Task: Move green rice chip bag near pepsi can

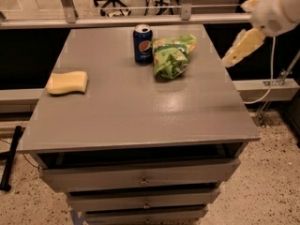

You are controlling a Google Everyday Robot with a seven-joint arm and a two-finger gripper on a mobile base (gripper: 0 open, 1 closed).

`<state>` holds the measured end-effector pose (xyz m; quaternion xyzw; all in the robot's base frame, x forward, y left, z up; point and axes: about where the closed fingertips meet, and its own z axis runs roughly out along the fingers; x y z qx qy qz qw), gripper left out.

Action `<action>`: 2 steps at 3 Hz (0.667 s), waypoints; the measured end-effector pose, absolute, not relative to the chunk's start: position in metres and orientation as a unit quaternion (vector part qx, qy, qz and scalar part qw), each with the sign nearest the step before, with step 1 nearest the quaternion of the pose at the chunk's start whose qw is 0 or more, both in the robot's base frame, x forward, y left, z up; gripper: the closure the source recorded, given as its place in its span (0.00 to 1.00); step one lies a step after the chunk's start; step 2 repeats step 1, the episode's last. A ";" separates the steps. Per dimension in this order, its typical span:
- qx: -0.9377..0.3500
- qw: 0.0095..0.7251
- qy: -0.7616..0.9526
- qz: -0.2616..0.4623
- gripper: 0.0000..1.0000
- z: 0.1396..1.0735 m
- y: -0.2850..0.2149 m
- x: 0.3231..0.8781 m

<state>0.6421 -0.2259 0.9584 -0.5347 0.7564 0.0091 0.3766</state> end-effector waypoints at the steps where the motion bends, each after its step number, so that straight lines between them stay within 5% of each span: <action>1: -0.517 0.386 0.764 0.016 0.00 0.963 -0.243 0.632; 2: -0.517 0.386 0.764 0.016 0.00 0.963 -0.243 0.632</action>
Offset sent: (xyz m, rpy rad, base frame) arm 0.0000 0.0000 0.0000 0.0000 0.0000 0.0000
